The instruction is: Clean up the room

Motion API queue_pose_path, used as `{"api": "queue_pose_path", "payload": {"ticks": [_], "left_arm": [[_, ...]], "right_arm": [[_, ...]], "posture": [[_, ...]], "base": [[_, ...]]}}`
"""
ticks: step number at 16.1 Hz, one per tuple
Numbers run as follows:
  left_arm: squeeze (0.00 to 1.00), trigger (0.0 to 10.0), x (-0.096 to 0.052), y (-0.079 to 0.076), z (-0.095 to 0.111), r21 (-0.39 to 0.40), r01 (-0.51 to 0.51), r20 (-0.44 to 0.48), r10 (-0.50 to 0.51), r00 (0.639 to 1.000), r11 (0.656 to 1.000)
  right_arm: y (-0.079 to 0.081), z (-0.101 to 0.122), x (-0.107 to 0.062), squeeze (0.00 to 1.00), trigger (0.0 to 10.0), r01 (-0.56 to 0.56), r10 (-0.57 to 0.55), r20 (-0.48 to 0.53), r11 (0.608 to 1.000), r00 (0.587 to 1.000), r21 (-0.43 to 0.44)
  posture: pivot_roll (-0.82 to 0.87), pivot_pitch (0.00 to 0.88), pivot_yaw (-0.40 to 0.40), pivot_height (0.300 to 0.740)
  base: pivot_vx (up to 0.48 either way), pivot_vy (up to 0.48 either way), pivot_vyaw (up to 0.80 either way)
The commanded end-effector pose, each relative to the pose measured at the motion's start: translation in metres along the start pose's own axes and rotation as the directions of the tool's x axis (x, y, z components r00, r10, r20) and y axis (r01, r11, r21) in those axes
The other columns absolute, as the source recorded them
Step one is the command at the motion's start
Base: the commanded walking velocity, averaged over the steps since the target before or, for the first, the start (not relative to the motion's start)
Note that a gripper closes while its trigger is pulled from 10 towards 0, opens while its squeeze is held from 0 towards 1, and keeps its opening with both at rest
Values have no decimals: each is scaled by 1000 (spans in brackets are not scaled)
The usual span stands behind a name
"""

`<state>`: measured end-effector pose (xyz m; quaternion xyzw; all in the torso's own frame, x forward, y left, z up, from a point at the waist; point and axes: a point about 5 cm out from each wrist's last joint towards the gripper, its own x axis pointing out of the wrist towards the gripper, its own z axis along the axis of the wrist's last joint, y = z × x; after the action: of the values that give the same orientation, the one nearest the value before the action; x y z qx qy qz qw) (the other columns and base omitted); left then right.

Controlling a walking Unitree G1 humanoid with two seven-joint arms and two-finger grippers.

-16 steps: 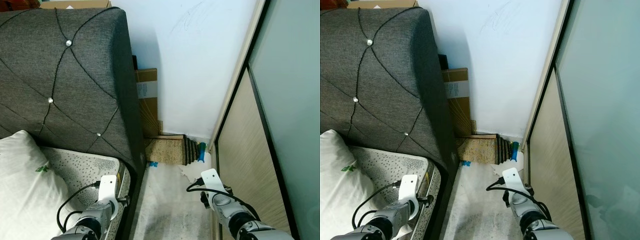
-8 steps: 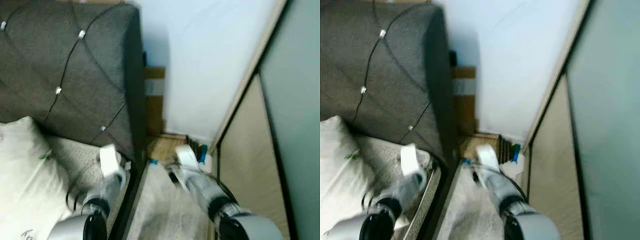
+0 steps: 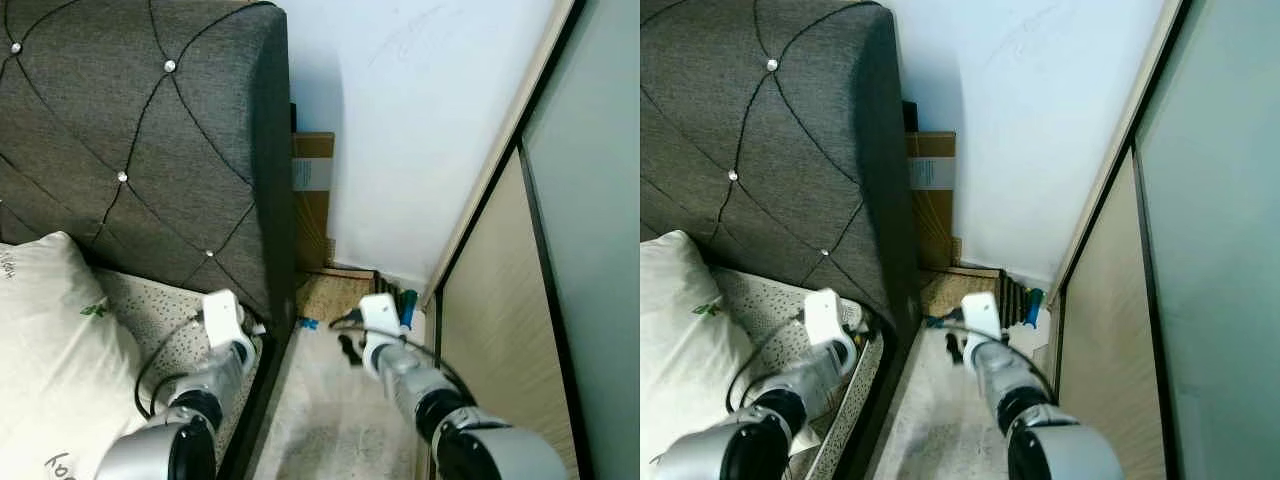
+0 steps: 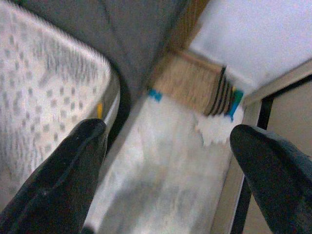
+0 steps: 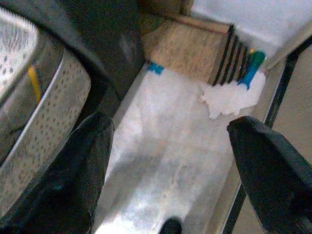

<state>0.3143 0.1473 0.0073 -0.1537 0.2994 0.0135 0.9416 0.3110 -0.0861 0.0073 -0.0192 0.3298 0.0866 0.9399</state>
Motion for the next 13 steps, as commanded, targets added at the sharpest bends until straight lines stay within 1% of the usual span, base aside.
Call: {"api": "queue_pose_path", "payload": {"ticks": [1, 2, 3, 4, 5, 6, 7, 8, 9, 10, 11, 12, 13], "left_arm": [[0, 10000, 1, 1, 20, 36, 16, 73, -19, 997, 999], [0, 10000, 0, 7, 33, 53, 18, 117, -24, 993, 998], [0, 10000, -1, 12, 42, 45, 35, 163, -42, 986, 998], [0, 10000, -3, 12, 46, 61, 55, 205, -67, 977, 997], [0, 10000, -9, 4, 49, 124, 95, 314, -130, 941, 988], [0, 10000, -24, -5, 46, 203, 120, 400, -194, 896, 972], [0, 10000, -44, -11, 40, 282, 96, 463, -223, 858, 955], [0, 10000, -66, -13, 33, 369, 71, 496, -261, 828, 927], [0, 10000, -82, -12, 29, 318, 177, 501, -324, 802, 931], [0, 10000, -91, -9, 31, 312, 142, 521, -294, 801, 939], [0, 10000, -98, -9, 34, 298, 132, 529, -278, 802, 946], [0, 10000, -107, -7, 39, 266, 78, 555, -219, 802, 961], [0, 10000, -116, 0, 43, 248, 22, 589, -169, 791, 968]], "right_arm": [[1, 23, 1, 0, 10000, -17, 15, 89, 1000, 996, 21], [2, 41, 0, 0, 10000, -42, 35, 158, 998, 987, 42], [-1, 56, -1, 0, 10000, -59, 41, 213, 995, 976, 78], [-3, 65, -2, 0, 10000, -73, 49, 252, 993, 966, 88], [-3, 78, -5, 0, 10000, -104, 76, 319, 992, 945, 70], [-5, 81, -7, 0, 10000, -105, 80, 358, 993, 930, 51], [-7, 79, -10, 0, 10000, -90, 82, 397, 996, 914, 2], [-6, 74, -14, 0, 10000, -139, 129, 426, 990, 896, -8], [-5, 70, -20, 0, 10000, -180, 171, 450, 983, 876, -24], [-8, 70, -27, 0, 10000, -141, 164, 465, 986, 870, -85], [-9, 71, -31, 0, 10000, -158, 179, 473, 984, 862, -84], [-14, 68, -43, 0, 10000, -137, 179, 510, 983, 841, -119], [-22, 61, -55, 0, 10000, -124, 158, 517, 987, 842, -100]], "posture": [[53, 0, -13, 740], [54, 0, -12, 740], [51, 0, -7, 740], [48, 0, -5, 740], [47, 0, -5, 740], [51, 0, -9, 740], [53, 0, -14, 740], [49, 0, -19, 740], [50, 0, -26, 740], [48, 0, -31, 740], [48, 0, -32, 740], [46, 0, -28, 740], [43, 0, -26, 740]], "base": [[0, 0, 0], [0, 0, 0], [0, 0, 0], [0, 0, 0], [0, 0, 0], [0, 0, 0], [0, 0, 0], [0, 0, 0], [0, 0, 0], [0, 0, 0], [0, 0, 0], [0, 0, 0], [0, 0, 0]]}}
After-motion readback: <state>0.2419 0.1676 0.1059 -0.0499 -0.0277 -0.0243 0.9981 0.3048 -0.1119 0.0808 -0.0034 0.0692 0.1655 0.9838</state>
